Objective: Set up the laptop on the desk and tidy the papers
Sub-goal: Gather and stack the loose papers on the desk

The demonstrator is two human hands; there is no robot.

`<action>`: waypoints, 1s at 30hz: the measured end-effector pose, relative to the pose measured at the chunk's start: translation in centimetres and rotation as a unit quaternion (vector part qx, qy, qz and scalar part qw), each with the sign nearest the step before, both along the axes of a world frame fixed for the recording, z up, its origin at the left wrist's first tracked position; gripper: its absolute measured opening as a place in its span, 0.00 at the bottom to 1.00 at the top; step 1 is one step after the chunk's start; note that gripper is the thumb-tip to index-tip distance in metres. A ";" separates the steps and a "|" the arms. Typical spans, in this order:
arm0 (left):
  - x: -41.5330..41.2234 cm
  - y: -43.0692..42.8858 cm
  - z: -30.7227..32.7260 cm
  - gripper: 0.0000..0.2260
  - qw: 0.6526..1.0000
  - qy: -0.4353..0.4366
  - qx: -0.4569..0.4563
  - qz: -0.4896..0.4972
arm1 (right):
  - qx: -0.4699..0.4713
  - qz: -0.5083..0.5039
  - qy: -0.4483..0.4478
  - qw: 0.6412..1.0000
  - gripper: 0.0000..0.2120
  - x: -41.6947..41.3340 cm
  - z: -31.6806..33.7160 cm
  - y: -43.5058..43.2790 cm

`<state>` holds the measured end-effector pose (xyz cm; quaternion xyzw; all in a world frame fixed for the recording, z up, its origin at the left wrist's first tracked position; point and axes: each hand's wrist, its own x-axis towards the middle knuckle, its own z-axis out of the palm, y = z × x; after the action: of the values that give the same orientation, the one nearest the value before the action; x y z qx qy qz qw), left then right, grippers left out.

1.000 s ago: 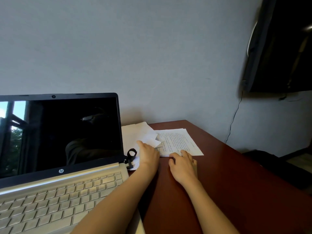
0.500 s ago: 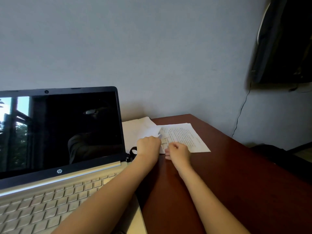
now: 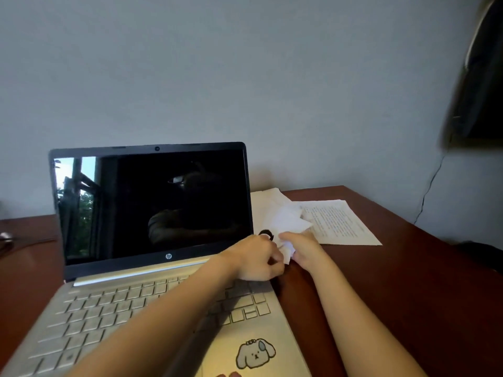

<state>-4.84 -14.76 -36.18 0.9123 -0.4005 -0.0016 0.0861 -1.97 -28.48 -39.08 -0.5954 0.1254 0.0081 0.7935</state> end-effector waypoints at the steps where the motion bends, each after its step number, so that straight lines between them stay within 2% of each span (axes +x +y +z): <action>1: -0.1 0.1 -0.1 0.16 1.000 -0.011 -0.008 -0.010 | -0.065 -0.040 0.008 0.997 0.16 0.4 -0.3 0.3; 3: -0.5 0.1 -0.3 0.16 1.000 -0.009 -0.016 -0.023 | -0.147 -0.081 0.021 0.986 0.15 0.9 -0.8 0.6; 8: -1.2 0.2 -1.0 0.20 0.999 0.042 -0.014 -0.012 | -0.193 -0.089 0.025 0.977 0.13 0.8 -1.0 0.8; 17: -0.7 -0.9 -1.3 0.22 0.998 0.066 -0.022 0.013 | -0.186 -0.115 0.011 0.976 0.07 0.3 -1.0 0.1; 24: -0.9 -1.2 -1.2 0.23 0.997 0.074 -0.019 0.018 | -0.165 -0.154 0.027 0.974 0.16 -0.9 -0.5 -2.6; 30: -1.0 -1.3 -1.3 0.24 0.999 0.044 -0.002 0.027 | -0.147 -0.236 0.036 0.960 0.15 -2.5 -0.3 -6.9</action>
<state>-5.83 -16.08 -37.52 0.9216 -0.3715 -0.0380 0.1057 -4.52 -35.34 -39.33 -0.6584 0.2907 -0.1758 0.6717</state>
